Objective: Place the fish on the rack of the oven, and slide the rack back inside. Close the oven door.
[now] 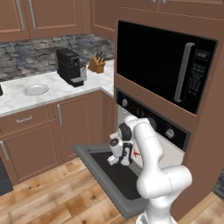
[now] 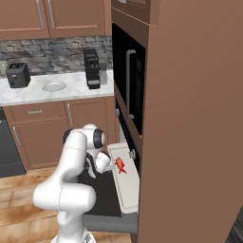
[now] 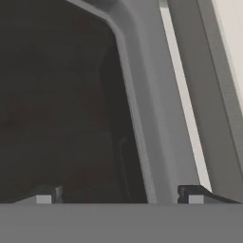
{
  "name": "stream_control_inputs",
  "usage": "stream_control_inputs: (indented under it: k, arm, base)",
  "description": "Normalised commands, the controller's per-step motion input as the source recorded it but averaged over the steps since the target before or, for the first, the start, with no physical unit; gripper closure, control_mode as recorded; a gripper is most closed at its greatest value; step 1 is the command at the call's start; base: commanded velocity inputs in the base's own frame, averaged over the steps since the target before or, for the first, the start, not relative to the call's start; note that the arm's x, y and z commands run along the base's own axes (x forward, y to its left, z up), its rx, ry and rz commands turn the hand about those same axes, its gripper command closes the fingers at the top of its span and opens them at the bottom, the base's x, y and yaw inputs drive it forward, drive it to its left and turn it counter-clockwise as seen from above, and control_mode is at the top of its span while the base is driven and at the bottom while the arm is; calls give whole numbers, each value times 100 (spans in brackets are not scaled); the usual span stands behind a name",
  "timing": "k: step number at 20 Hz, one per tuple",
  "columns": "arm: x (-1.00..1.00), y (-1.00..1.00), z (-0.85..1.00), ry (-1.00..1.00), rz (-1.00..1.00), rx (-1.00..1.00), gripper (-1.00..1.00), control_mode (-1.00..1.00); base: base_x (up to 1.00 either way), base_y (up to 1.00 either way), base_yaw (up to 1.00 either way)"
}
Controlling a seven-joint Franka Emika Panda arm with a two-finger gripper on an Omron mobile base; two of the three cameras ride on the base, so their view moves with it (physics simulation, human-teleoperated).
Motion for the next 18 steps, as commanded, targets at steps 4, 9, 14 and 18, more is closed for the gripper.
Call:
stream_control_inputs:
  k: [4,9,14,18]
  arm:
    - [32,-72,-27,0,0,0,-100,-100]
    - [30,-88,-11,0,0,0,-100,-100]
    - [20,-87,0,1,0,0,-100,-100]
    - [-1,14,8,15,0,0,-100,-100]
  base:
    - [0,0,0]
    - [0,0,0]
    - [0,0,0]
    - [0,0,0]
